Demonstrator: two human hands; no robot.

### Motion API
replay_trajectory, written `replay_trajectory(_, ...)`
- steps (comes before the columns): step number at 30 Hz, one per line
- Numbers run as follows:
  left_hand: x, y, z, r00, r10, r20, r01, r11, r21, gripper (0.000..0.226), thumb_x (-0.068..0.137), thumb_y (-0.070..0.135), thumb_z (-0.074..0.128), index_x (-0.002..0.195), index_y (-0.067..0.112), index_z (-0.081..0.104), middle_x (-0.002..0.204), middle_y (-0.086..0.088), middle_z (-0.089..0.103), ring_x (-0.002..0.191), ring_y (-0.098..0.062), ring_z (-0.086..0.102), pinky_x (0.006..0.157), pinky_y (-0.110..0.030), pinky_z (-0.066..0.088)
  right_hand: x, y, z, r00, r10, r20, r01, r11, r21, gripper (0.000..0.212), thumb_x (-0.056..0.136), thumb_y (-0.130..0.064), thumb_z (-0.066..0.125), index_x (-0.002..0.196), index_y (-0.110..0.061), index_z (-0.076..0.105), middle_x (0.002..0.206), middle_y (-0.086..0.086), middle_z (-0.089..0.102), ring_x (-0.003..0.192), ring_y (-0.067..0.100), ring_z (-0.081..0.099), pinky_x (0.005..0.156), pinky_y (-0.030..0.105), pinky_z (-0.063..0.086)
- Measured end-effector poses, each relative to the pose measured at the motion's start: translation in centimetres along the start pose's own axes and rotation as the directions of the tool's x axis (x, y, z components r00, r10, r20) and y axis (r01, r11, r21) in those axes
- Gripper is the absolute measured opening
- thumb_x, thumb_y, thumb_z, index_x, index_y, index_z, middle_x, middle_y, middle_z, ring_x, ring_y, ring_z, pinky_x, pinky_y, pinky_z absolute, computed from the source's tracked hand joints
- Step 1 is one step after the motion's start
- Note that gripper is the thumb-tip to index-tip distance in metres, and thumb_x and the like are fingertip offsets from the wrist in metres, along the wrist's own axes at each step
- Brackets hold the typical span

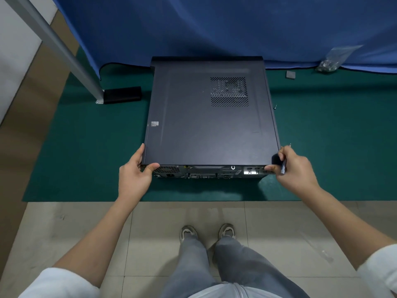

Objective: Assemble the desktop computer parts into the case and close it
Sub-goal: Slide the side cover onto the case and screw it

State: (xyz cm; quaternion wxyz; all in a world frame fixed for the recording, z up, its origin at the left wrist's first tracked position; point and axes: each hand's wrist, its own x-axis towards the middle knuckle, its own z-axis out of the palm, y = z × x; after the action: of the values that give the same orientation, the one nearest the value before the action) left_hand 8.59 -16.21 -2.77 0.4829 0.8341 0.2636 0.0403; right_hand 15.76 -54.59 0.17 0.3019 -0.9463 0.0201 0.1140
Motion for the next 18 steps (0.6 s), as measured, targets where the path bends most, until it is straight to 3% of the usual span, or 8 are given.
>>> replay_trajectory(2, -0.1, 0.1, -0.1, 1.0, 0.009, 0.009, -0.009, 1.0, 0.001, 0.07, 0.081, 0.016, 0.075, 0.142, 0.022, 0.043, 0.131, 0.008, 0.057, 0.119, -0.003, 0.055, 0.098, -0.012, 0.036, -0.1, 0.0, -0.1, 1.0, -0.012, -0.011, 0.012, 1.0, -0.021, 0.035, 0.087, 0.0, 0.054, 0.075, -0.024, 0.031, 0.065, -0.021, 0.067, 0.073, -0.001, 0.067, 0.054, 0.021, 0.043)
replay_trajectory(5, -0.3, 0.4, -0.4, 0.999, 0.004, 0.052, -0.003, 1.0, -0.018, 0.071, 0.081, 0.015, 0.074, 0.144, 0.02, 0.041, 0.135, 0.005, 0.055, 0.123, -0.005, 0.052, 0.103, -0.016, 0.034, -0.1, -0.1, -0.6, 0.999, -0.05, 0.019, 0.05, 0.998, -0.03, 0.041, 0.085, -0.016, 0.068, 0.073, -0.023, 0.029, 0.067, -0.008, 0.065, 0.068, 0.017, 0.063, 0.054, 0.033, 0.044)
replay_trajectory(8, -0.3, 0.9, -0.9, 0.994, -0.007, 0.105, 0.011, 0.999, -0.037, 0.074, 0.082, 0.016, 0.074, 0.146, 0.018, 0.037, 0.139, 0.004, 0.051, 0.125, -0.005, 0.05, 0.104, -0.015, 0.033, 0.0, -0.5, -1.5, 0.994, -0.077, 0.074, 0.083, 0.994, -0.077, 0.051, 0.078, -0.035, 0.077, 0.071, -0.024, 0.027, 0.062, -0.001, 0.051, 0.054, 0.016, 0.042, 0.049, 0.03, 0.034)
replay_trajectory(12, -0.3, 1.8, -1.4, 0.985, -0.045, 0.167, 0.056, 0.996, -0.065, 0.078, 0.081, 0.015, 0.074, 0.147, 0.014, 0.033, 0.144, 0.003, 0.045, 0.125, 0.0, 0.044, 0.103, -0.013, 0.031, 0.2, -0.9, -2.6, 0.989, -0.051, 0.138, 0.06, 0.997, -0.058, 0.052, 0.071, -0.054, 0.075, 0.076, -0.025, 0.031, 0.069, -0.003, 0.055, 0.06, 0.018, 0.05, 0.049, 0.028, 0.035)
replay_trajectory(14, -0.4, 2.3, -1.7, 0.984, -0.059, 0.169, 0.068, 0.997, -0.047, 0.074, 0.083, 0.02, 0.072, 0.146, 0.013, 0.035, 0.144, 0.004, 0.044, 0.124, 0.001, 0.044, 0.098, -0.008, 0.031, 0.6, -1.6, -3.3, 0.989, -0.081, 0.125, 0.083, 0.996, -0.012, 0.053, 0.069, -0.063, 0.068, 0.079, -0.027, 0.031, 0.08, 0.002, 0.06, 0.072, 0.026, 0.056, 0.056, 0.032, 0.039)
replay_trajectory(16, -0.4, 2.6, -2.0, 0.987, -0.072, 0.143, 0.073, 0.997, -0.004, 0.064, 0.087, 0.027, 0.067, 0.144, 0.013, 0.041, 0.142, 0.003, 0.048, 0.121, 0.0, 0.047, 0.092, -0.002, 0.031, 1.6, -2.6, -3.6, 0.98, -0.159, 0.119, 0.158, 0.987, 0.021, 0.045, 0.073, -0.065, 0.061, 0.086, -0.031, 0.034, 0.107, 0.005, 0.064, 0.102, 0.027, 0.059, 0.074, 0.031, 0.045)
replay_trajectory(18, -0.5, 3.0, -2.3, 0.993, -0.075, 0.092, 0.071, 0.996, 0.047, 0.052, 0.091, 0.029, 0.062, 0.138, 0.013, 0.049, 0.135, 0.001, 0.055, 0.112, 0.001, 0.052, 0.086, 0.002, 0.032, 3.3, -3.9, -3.2, 0.957, -0.265, 0.12, 0.268, 0.964, -0.004, 0.04, 0.084, -0.049, 0.063, 0.109, -0.022, 0.045, 0.146, 0.006, 0.043, 0.139, 0.019, 0.033, 0.099, 0.027, 0.033)
